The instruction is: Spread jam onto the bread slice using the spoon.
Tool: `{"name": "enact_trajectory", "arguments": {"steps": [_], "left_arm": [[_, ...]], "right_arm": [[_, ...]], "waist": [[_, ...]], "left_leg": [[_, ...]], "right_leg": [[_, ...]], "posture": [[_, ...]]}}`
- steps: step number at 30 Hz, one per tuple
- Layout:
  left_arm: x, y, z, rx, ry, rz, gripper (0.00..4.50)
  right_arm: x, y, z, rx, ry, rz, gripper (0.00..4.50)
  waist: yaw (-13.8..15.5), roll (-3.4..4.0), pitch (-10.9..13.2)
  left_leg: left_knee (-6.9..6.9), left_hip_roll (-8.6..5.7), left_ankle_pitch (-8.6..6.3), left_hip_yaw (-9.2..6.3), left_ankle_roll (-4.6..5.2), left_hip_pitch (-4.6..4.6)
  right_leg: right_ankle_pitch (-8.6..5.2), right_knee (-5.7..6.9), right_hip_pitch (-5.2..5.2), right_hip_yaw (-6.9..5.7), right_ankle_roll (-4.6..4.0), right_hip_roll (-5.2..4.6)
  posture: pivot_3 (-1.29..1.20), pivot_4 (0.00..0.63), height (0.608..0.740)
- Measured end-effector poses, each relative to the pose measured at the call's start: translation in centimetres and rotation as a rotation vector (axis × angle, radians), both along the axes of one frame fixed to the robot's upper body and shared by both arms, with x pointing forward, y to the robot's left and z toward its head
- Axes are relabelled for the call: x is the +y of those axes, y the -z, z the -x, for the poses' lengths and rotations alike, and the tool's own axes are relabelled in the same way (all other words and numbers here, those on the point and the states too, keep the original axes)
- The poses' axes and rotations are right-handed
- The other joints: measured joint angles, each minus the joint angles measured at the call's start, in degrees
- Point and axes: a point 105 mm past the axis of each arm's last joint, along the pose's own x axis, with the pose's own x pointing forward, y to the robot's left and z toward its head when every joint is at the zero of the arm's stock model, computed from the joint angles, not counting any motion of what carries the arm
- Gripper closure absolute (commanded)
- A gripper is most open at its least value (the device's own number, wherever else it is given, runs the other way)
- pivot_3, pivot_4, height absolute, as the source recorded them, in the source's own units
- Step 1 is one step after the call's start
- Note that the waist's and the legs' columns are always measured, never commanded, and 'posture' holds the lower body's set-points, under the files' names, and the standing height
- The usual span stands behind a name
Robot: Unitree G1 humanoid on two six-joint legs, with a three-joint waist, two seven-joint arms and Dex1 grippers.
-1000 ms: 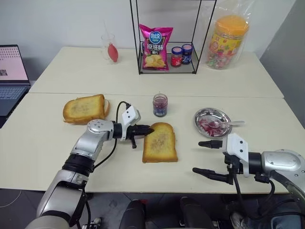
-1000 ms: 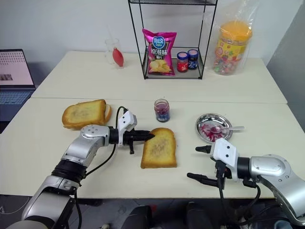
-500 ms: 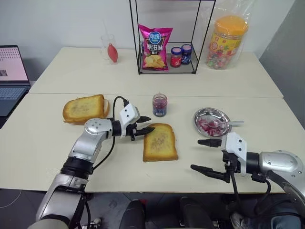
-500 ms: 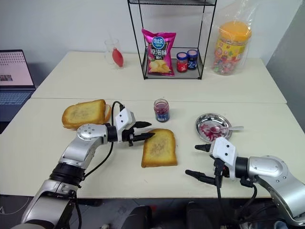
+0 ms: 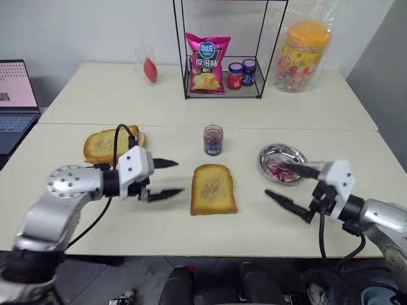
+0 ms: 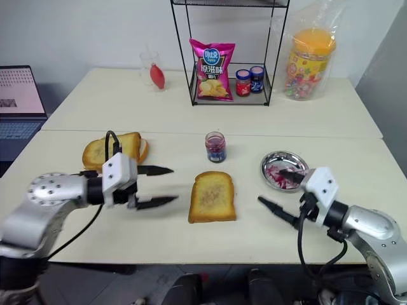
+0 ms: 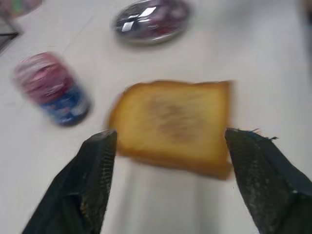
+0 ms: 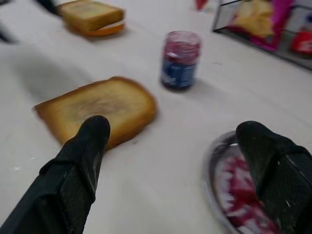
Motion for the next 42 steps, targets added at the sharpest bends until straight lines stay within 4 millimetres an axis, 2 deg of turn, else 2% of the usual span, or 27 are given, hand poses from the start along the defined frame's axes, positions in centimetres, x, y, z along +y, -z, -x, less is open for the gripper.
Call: {"name": "enact_trajectory", "arguments": {"steps": [2, 7, 10, 12, 16, 22, 27, 29, 34, 37, 40, 42], "left_arm": [[-0.7, -0.1, 0.8, 0.011, 0.031, 0.008, 0.09], [-2.0, -0.9, 1.7, 0.016, 0.063, 0.027, 0.09], [-2.4, -1.6, 1.6, -0.016, 0.070, 0.032, 0.09], [-2.9, -1.9, 1.4, -0.034, 0.076, 0.042, 0.09], [-3.8, -1.8, 1.4, -0.034, 0.101, 0.058, 0.09], [-4.7, -3.2, 0.5, -0.062, 0.066, 0.165, 0.09], [-4.0, -3.8, -0.1, -0.041, 0.016, 0.219, 0.09], [-3.8, -3.7, 0.0, -0.030, 0.008, 0.229, 0.09], [-2.7, -2.0, 0.0, 0.015, -0.035, 0.205, 0.09], [-2.3, -1.7, -0.1, 0.008, -0.044, 0.189, 0.00], [-2.1, -1.4, -0.3, 0.009, -0.054, 0.189, 0.00], [-2.0, -1.3, -0.3, 0.009, -0.059, 0.186, 0.00]], "right_arm": [[-1.4, 0.1, -0.5, -0.004, 0.085, -0.030, 0.00], [-6.0, 1.1, -2.1, 0.000, 0.378, -0.199, 0.00], [-8.2, 1.9, -3.2, 0.013, 0.527, -0.297, 0.00], [-9.2, 2.6, -4.3, 0.041, 0.620, -0.432, 0.00], [-9.1, 5.1, -5.9, 0.170, 0.667, -0.573, 0.00], [-9.1, 4.5, -7.7, 0.196, 0.647, -0.682, 0.00], [-8.5, 4.9, -8.0, 0.240, 0.622, -0.735, 0.00], [-8.2, 4.9, -8.2, 0.250, 0.610, -0.756, 0.00], [-7.9, 5.3, -8.5, 0.285, 0.602, -0.813, 0.00], [-7.2, 5.5, -8.6, 0.310, 0.578, -0.849, 0.44], [-7.1, 5.7, -8.9, 0.322, 0.584, -0.868, 1.24], [-7.0, 5.9, -9.0, 0.329, 0.588, -0.881, 1.61]], "waist": [[0.12, 0.00, 0.01], [-0.31, -0.01, 0.02], [-0.40, 0.01, 0.02], [-0.51, -0.01, 0.01], [-0.56, 0.15, 0.10], [-0.55, 0.23, 0.15], [-0.60, 0.23, 0.14], [-0.60, 0.23, 0.14], [-0.60, 0.24, 0.15], [-0.60, 0.24, 0.15], [-0.60, 0.25, 0.15], [-0.61, 0.25, 0.15]], "left_leg": [[0.10, 0.01, 0.00, 0.00, 0.00, 0.04], [0.15, 0.02, 0.01, 0.07, 0.01, 0.13], [0.12, 0.03, 0.00, 0.09, 0.01, 0.14], [0.10, 0.10, 0.00, 0.08, 0.01, 0.18], [0.03, 0.09, 0.00, 0.07, 0.02, 0.15], [0.03, 0.10, 0.00, 0.06, 0.02, 0.10], [0.03, 0.10, 0.00, 0.07, 0.03, 0.10], [0.03, 0.10, 0.00, 0.07, 0.03, 0.10], [0.03, 0.11, 0.00, 0.07, 0.03, 0.10], [0.03, 0.10, 0.00, 0.07, 0.02, 0.10], [0.03, 0.10, 0.00, 0.08, 0.02, 0.07], [0.03, 0.10, 0.00, 0.08, 0.03, 0.06]], "right_leg": [[-0.16, -0.01, 0.09, 0.02, -0.29, 0.00], [-0.16, 0.02, 0.15, 0.11, -0.29, 0.02], [-0.14, 0.10, 0.12, 0.13, -0.25, 0.06], [-0.01, 0.13, 0.12, 0.12, -0.03, 0.15], [-0.02, 0.17, 0.04, 0.14, -0.07, 0.17], [-0.02, 0.17, 0.01, 0.13, -0.05, 0.19], [-0.02, 0.18, -0.02, 0.13, -0.05, 0.20], [-0.02, 0.19, -0.01, 0.15, -0.05, 0.20], [-0.02, 0.20, -0.04, 0.14, -0.06, 0.20], [-0.02, 0.20, -0.04, 0.15, -0.06, 0.21], [-0.02, 0.18, -0.04, 0.16, -0.06, 0.20], [-0.02, 0.19, -0.08, 0.15, -0.06, 0.20]], "posture": [[0.00, 0.150, 0.740], [0.00, 0.150, 0.740], [0.00, 0.150, 0.740], [0.00, 0.150, 0.740], [0.00, 0.150, 0.740], [0.00, 0.150, 0.740], [0.00, 0.150, 0.740], [0.00, 0.150, 0.740], [0.00, 0.150, 0.740], [0.00, 0.150, 0.740], [0.00, 0.150, 0.740], [0.00, 0.150, 0.740]]}}
